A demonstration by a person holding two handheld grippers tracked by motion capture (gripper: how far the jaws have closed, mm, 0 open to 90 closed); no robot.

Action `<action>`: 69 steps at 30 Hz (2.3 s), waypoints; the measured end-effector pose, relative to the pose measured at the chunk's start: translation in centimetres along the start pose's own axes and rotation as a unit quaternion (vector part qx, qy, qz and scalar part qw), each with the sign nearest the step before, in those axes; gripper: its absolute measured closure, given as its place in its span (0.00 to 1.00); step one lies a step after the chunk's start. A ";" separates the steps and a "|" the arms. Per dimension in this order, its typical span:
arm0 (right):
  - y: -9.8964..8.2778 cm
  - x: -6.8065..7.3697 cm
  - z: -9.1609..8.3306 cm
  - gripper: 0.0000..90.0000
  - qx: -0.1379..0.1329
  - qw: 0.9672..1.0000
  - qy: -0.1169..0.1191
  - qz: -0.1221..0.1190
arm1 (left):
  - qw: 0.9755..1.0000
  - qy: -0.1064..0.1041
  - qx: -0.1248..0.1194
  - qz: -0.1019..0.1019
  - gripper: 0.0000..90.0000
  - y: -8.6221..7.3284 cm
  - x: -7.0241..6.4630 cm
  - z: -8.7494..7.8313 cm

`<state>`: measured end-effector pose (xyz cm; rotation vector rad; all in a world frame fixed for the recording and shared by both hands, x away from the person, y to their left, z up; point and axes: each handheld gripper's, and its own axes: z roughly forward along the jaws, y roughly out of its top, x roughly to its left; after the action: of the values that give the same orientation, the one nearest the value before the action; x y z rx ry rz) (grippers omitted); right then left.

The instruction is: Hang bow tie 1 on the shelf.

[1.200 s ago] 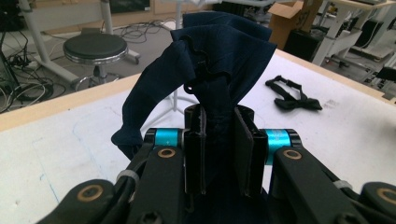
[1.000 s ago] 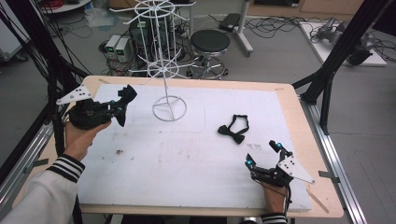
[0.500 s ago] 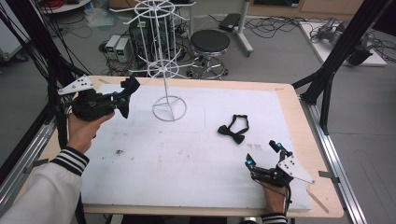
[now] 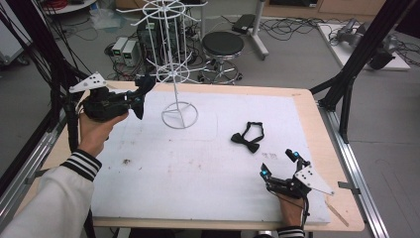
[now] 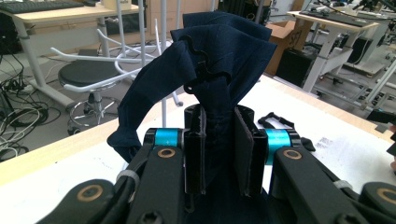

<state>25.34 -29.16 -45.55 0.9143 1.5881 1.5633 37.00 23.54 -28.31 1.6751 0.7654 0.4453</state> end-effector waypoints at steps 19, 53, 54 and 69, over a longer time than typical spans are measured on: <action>0.0 0.0 0.0 0.02 0.001 1.000 -0.001 0.002 | 1.000 0.000 0.012 0.013 0.84 0.0 -0.6 1.8; 0.0 0.0 0.0 0.02 0.001 1.000 -0.001 0.002 | 0.998 0.001 0.058 0.010 0.83 -2.6 -0.5 5.4; 0.0 0.0 0.0 0.02 0.001 1.000 -0.001 0.002 | 0.998 0.001 0.058 0.008 0.83 -2.8 -0.5 5.6; 0.0 0.0 0.0 0.02 0.000 1.000 -0.001 0.002 | 0.997 0.006 0.079 0.006 0.83 -3.8 0.1 6.4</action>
<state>25.31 -29.17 -45.56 0.9197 1.5842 1.5649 40.30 19.40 -33.50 1.8266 0.8166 0.4127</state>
